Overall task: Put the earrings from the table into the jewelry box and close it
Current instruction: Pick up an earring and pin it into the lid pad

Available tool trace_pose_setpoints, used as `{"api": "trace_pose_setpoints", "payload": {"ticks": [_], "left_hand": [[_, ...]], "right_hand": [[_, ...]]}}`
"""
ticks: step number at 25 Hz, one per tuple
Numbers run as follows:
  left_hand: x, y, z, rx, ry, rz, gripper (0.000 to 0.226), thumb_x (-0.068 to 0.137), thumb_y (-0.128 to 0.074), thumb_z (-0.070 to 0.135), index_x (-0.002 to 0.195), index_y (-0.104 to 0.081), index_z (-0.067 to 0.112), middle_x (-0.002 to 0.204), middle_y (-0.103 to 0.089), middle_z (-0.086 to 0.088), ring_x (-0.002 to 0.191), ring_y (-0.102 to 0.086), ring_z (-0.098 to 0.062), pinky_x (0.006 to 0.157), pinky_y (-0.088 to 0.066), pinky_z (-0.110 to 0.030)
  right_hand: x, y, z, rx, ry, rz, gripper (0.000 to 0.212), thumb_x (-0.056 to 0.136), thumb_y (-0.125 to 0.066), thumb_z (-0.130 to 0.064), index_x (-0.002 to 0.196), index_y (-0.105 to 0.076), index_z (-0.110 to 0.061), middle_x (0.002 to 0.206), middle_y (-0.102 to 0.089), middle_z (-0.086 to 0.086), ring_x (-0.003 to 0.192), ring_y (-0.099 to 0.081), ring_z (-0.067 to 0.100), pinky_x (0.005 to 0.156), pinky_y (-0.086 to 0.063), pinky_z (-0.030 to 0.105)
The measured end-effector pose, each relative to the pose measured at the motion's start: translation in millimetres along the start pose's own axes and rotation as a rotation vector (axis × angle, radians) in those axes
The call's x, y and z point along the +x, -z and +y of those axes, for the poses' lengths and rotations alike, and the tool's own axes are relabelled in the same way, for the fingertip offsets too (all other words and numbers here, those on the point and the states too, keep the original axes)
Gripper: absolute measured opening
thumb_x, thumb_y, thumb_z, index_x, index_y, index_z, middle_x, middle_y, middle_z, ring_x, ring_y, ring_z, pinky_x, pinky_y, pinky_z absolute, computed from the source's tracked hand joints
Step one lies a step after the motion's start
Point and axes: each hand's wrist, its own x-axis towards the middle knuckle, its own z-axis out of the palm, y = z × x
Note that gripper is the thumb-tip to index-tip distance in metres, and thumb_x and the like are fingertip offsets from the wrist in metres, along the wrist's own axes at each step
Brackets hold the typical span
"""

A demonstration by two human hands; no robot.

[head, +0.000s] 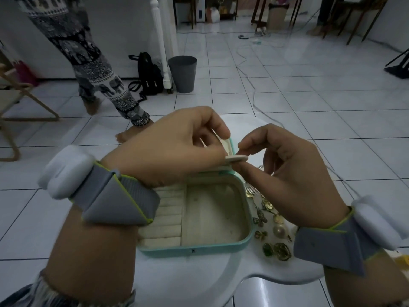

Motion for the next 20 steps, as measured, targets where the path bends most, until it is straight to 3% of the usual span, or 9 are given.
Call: {"api": "trace_pose_setpoints", "payload": {"ticks": [2, 5, 7, 9, 12, 15, 20], "left_hand": [[-3.5, -4.4, -0.1, 0.120, -0.033, 0.049, 0.037, 0.055, -0.068, 0.046, 0.088, -0.059, 0.032, 0.084, -0.069, 0.020, 0.062, -0.060, -0.005, 0.056, -0.050, -0.026], [-2.1, -10.0, -4.4, 0.306, -0.079, 0.200, 0.034, 0.053, -0.071, 0.051, 0.081, -0.059, 0.037, 0.081, -0.063, 0.027, 0.065, -0.059, -0.004, 0.061, -0.053, -0.034], [-0.2, -12.1, -7.3, 0.312, -0.121, 0.265, 0.028, 0.058, -0.070, 0.052, 0.080, -0.062, 0.037, 0.076, -0.063, 0.027, 0.063, -0.057, -0.005, 0.058, -0.052, -0.034], [0.5, -13.2, -9.7, 0.291, -0.148, 0.293, 0.024, 0.060, -0.070, 0.051, 0.080, -0.065, 0.039, 0.073, -0.064, 0.024, 0.060, -0.056, -0.006, 0.055, -0.051, -0.034], [0.4, -13.3, -11.4, 0.252, -0.159, 0.306, 0.025, 0.059, -0.071, 0.049, 0.083, -0.066, 0.041, 0.072, -0.065, 0.021, 0.060, -0.056, -0.005, 0.055, -0.051, -0.035], [1.5, -13.7, -12.7, 0.242, -0.159, 0.306, 0.023, 0.059, -0.073, 0.046, 0.081, -0.066, 0.042, 0.070, -0.065, 0.021, 0.060, -0.056, -0.006, 0.056, -0.051, -0.036], [2.9, -14.3, -14.9, 0.218, -0.165, 0.299, 0.018, 0.060, -0.074, 0.043, 0.077, -0.070, 0.039, 0.067, -0.066, 0.018, 0.062, -0.057, -0.006, 0.057, -0.050, -0.036]], "right_hand": [[1.7, -2.3, -0.6, 0.007, 0.003, 0.022, 0.019, 0.075, -0.073, -0.026, 0.088, -0.061, -0.031, 0.076, -0.061, -0.024, 0.053, -0.047, 0.015, 0.049, -0.034, 0.009], [4.6, -5.7, -2.3, 0.017, 0.014, 0.051, 0.018, 0.071, -0.072, -0.025, 0.085, -0.062, -0.032, 0.064, -0.056, -0.032, 0.046, -0.042, 0.012, 0.045, -0.031, 0.008], [6.3, -7.0, -3.0, 0.016, 0.032, 0.058, 0.018, 0.070, -0.073, -0.021, 0.083, -0.064, -0.029, 0.060, -0.053, -0.037, 0.044, -0.040, 0.006, 0.044, -0.028, 0.006], [7.7, -7.8, -3.1, 0.022, 0.043, 0.062, 0.016, 0.070, -0.073, -0.017, 0.082, -0.067, -0.025, 0.055, -0.052, -0.029, 0.045, -0.044, 0.000, 0.044, -0.027, 0.005], [8.3, -8.9, -3.2, 0.038, 0.070, 0.050, 0.013, 0.070, -0.073, -0.011, 0.081, -0.071, -0.017, 0.066, -0.057, -0.021, 0.054, -0.051, -0.012, 0.044, -0.028, 0.003], [8.4, -9.6, -2.5, 0.036, 0.078, 0.047, 0.012, 0.069, -0.072, -0.011, 0.080, -0.071, -0.016, 0.069, -0.064, -0.010, 0.056, -0.052, -0.013, 0.045, -0.029, 0.003], [8.8, -10.0, -1.6, 0.040, 0.062, 0.059, 0.011, 0.068, -0.073, -0.010, 0.077, -0.072, -0.016, 0.068, -0.064, -0.010, 0.055, -0.052, -0.008, 0.046, -0.030, 0.004]]}}
